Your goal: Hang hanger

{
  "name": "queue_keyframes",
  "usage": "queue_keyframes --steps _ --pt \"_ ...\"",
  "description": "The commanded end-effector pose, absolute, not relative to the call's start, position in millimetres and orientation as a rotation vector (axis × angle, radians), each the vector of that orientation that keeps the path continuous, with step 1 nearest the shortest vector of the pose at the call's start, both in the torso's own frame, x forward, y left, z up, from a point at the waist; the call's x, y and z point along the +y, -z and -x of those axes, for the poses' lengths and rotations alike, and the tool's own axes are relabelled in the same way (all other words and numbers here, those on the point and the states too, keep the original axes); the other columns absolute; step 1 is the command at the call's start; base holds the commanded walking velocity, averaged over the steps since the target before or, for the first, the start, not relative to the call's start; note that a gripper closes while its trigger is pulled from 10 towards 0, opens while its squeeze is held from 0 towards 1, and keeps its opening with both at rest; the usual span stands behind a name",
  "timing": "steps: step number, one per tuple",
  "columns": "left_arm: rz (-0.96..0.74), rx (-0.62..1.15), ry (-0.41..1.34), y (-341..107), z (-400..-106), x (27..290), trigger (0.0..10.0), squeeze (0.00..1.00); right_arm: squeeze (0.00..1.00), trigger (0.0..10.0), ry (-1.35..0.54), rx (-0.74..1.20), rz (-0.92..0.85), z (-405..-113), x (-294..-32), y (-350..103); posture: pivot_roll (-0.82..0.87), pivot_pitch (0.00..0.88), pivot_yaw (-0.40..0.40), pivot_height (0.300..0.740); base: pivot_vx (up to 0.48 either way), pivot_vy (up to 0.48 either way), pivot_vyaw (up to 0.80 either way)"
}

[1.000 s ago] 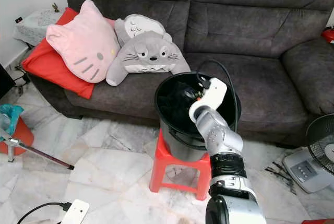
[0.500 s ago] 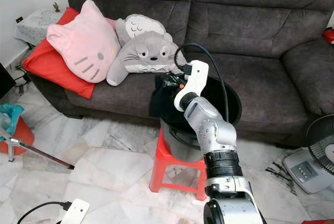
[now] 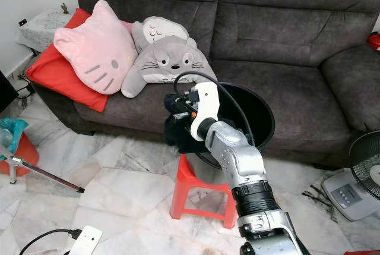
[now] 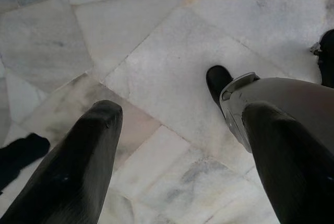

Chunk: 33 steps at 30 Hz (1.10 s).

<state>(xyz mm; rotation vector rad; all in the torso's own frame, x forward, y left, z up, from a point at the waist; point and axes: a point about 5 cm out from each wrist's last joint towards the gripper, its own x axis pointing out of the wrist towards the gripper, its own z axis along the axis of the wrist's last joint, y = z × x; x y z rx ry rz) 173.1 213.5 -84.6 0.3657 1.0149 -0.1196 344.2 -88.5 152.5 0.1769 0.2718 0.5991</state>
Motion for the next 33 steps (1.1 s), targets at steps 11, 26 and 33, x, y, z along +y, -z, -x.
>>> queue_keyframes --steps 11,26,33 --pt "-0.377 1.025 0.126 86.0 -169.4 215.1 10.0 0.0 0.0 0.0 -0.814 0.231 0.017 -326.0 -71.2 -152.1 0.07 0.039 -0.015 0.736 0.0 0.0 0.0" --pt "-0.38 1.029 0.129 86.5 -168.3 214.9 10.0 0.0 0.0 9.3 -0.882 0.202 0.102 -320.2 -71.4 -153.5 0.07 0.044 -0.016 0.736 0.0 0.0 0.0" --pt "-0.383 1.035 0.133 87.1 -166.9 215.0 10.0 0.0 0.0 10.0 -0.849 0.211 0.082 -322.7 -86.6 -153.5 0.07 0.045 -0.014 0.736 0.0 0.0 0.0"
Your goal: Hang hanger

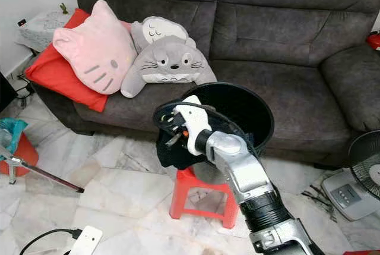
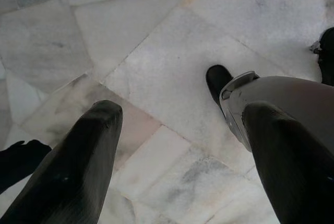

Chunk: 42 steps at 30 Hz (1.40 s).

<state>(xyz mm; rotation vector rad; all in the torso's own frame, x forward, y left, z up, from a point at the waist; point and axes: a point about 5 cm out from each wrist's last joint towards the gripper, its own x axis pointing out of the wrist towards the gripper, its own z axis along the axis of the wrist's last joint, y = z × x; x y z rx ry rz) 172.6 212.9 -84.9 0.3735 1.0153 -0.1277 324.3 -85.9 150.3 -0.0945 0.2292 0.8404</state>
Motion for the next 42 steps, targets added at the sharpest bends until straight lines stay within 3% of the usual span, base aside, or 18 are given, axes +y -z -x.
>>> queue_keyframes --steps 1,2,25,39,42 --pt "-0.382 1.036 0.133 87.2 -166.8 215.1 10.0 0.0 0.43 10.0 -0.86 0.207 0.09 -321.2 -87.1 -153.8 0.07 0.047 -0.014 0.736 0.0 0.0 0.0" --pt "-0.382 1.036 0.133 87.3 -166.6 215.0 10.0 0.0 1.0 10.0 -0.86 0.208 0.092 -320.8 -87.9 -153.7 0.07 0.047 -0.014 0.736 0.0 0.0 0.0" --pt "-0.386 1.051 0.144 88.9 -163.1 214.8 10.0 0.0 1.0 10.0 -1.038 0.218 0.274 -303.5 -105.0 -153.3 0.06 0.054 -0.014 0.736 0.0 0.0 0.0" --pt "-0.39 1.055 0.145 89.2 -161.8 215.9 10.0 0.0 1.0 10.0 -1.08 0.222 0.338 -289.4 -126.4 -155.9 0.05 0.056 -0.009 0.736 0.0 0.0 0.0" --pt "-0.39 1.055 0.144 89.1 -162.0 216.0 10.0 0.0 1.0 10.0 -1.016 0.226 0.362 -288.6 -135.9 -155.8 0.05 0.058 -0.011 0.736 0.0 0.0 0.0"
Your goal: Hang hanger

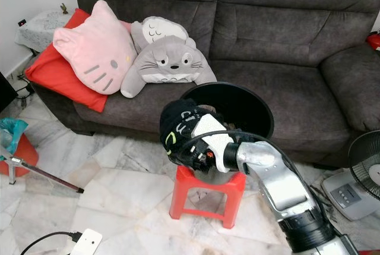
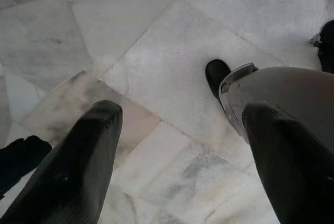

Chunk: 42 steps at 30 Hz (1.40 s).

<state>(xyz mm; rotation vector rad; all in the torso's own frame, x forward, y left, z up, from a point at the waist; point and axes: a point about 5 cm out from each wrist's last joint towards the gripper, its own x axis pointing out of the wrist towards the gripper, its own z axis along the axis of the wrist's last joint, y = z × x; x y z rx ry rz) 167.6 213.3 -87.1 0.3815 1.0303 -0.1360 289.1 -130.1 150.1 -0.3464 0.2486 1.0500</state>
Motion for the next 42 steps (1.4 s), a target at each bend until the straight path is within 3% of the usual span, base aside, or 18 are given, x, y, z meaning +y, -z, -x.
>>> queue_keyframes --steps 1,2,4,8,14,24,27,31,34,36,39,42 --pt "-0.39 1.055 0.144 89.1 -162.0 216.0 10.0 0.0 1.0 10.0 -1.016 0.226 0.362 -288.6 -135.9 -155.8 0.05 0.058 -0.011 0.736 0.0 0.0 0.0" --pt "-0.39 1.056 0.145 89.2 -161.6 216.1 10.0 0.0 0.0 10.0 -0.937 0.237 0.4 -289.6 -144.5 -154.1 0.05 0.06 -0.012 0.736 0.0 0.0 0.0" --pt "-0.39 1.057 0.146 89.4 -161.2 216.2 10.0 0.0 0.0 10.0 -0.874 0.245 0.432 -290.5 -150.9 -152.2 0.04 0.06 -0.013 0.736 0.0 0.0 0.0" --pt "-0.388 1.061 0.148 90.5 -158.1 216.7 10.0 0.0 0.0 10.0 -0.684 0.257 0.251 -287.9 -159.6 -146.6 0.04 0.06 -0.017 0.736 0.0 0.0 0.0" --pt "-0.388 1.064 0.146 91.3 -155.2 217.9 10.0 0.0 0.0 10.0 -0.568 0.284 -0.233 -267.8 -143.9 -129.4 0.04 0.061 -0.02 0.736 0.0 0.0 0.0" --pt "-0.396 1.068 0.141 91.6 -152.6 220.9 10.0 0.0 0.0 10.0 -0.542 0.414 -0.405 -234.8 -151.1 -107.0 0.04 0.06 -0.024 0.736 0.0 0.0 0.0" --pt "-0.396 1.069 0.14 91.5 -152.5 221.6 10.0 0.0 0.0 10.0 -0.423 0.512 -0.296 -230.4 -163.2 -83.9 0.05 0.06 -0.024 0.736 0.0 0.0 0.0" --pt "-0.396 1.067 0.14 90.9 -154.1 221.6 10.0 0.0 0.0 10.0 -0.348 0.474 0.074 -231.7 -179.7 -82.7 0.04 0.062 -0.025 0.736 0.0 0.0 0.0" --pt "-0.396 1.066 0.141 90.6 -155.1 221.3 10.0 0.0 0.0 10.0 -0.374 0.409 0.264 -229.9 -185.1 -97.3 0.03 0.061 -0.026 0.736 0.0 0.0 0.0" --pt "-0.397 1.065 0.141 90.6 -155.3 221.3 10.0 0.0 0.0 10.0 -0.378 0.404 0.283 -229.7 -185.5 -98.9 0.03 0.061 -0.026 0.736 0.0 0.0 0.0" --pt "-0.396 1.064 0.143 90.4 -156.7 219.8 10.0 0.0 0.0 10.0 -0.465 0.299 0.562 -227.6 -184.6 -115.4 0.03 0.059 -0.024 0.736 0.0 0.0 0.0" --pt "-0.395 1.064 0.144 90.4 -157.0 219.4 10.0 0.0 0.0 10.0 -0.494 0.26 0.663 -228.3 -182.2 -118.3 0.03 0.059 -0.024 0.736 0.0 0.0 0.0"
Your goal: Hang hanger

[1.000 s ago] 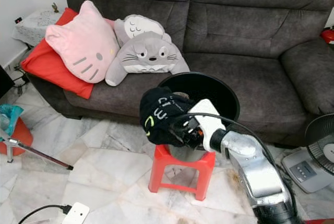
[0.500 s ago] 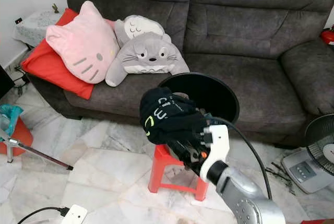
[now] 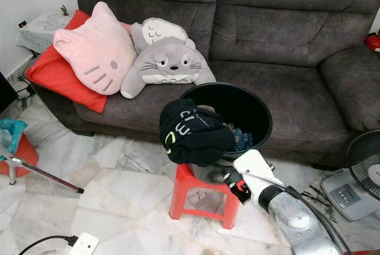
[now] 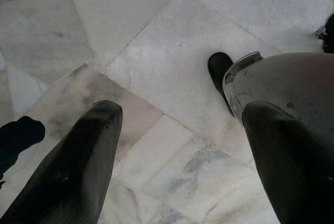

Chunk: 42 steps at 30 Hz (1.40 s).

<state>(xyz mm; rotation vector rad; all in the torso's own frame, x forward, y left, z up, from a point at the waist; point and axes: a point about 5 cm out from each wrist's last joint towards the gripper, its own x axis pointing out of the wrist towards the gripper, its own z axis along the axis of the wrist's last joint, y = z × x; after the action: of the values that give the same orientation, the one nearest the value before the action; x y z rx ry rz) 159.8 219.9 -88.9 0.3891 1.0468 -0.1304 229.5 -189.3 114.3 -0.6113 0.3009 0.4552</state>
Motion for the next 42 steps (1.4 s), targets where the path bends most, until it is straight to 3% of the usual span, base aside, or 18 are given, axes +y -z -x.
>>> queue_keyframes --steps 1,3,11,17,30,42 --pt "-0.396 1.064 0.145 90.4 -157.0 219.3 10.0 0.0 0.0 10.0 -0.503 0.247 0.703 -228.5 -181.6 -118.8 0.03 0.059 -0.024 0.736 0.0 0.0 0.0" --pt "-0.392 1.062 0.145 90.2 -158.8 217.2 10.0 0.0 0.0 10.0 -0.548 0.208 0.901 -232.9 -180.2 -117.9 0.02 0.058 -0.026 0.736 0.0 0.0 0.0" --pt "-0.376 1.054 0.145 90.7 -162.8 206.4 10.0 0.0 0.0 10.0 -0.664 0.23 1.229 -245.2 -188.2 -84.6 0.02 0.06 -0.028 0.736 0.0 0.0 0.0" --pt "-0.369 1.047 0.152 91.1 -166.6 195.6 10.0 0.0 0.0 10.0 -0.625 0.228 1.339 -258.2 -196.3 -77.6 0.03 0.061 -0.027 0.736 0.0 0.0 0.0" --pt "-0.354 0.996 0.158 81.3 -195.0 170.7 10.0 0.0 0.0 10.0 -0.69 0.062 1.484 -293.4 -182.2 -85.3 0.03 0.063 -0.027 0.736 0.0 0.0 0.0" --pt "-0.359 1.01 0.138 84.4 -187.3 177.3 10.0 0.0 0.0 10.0 -0.726 0.043 1.535 -305.8 -182.4 -77.6 0.04 0.067 -0.027 0.736 0.0 0.0 0.0"
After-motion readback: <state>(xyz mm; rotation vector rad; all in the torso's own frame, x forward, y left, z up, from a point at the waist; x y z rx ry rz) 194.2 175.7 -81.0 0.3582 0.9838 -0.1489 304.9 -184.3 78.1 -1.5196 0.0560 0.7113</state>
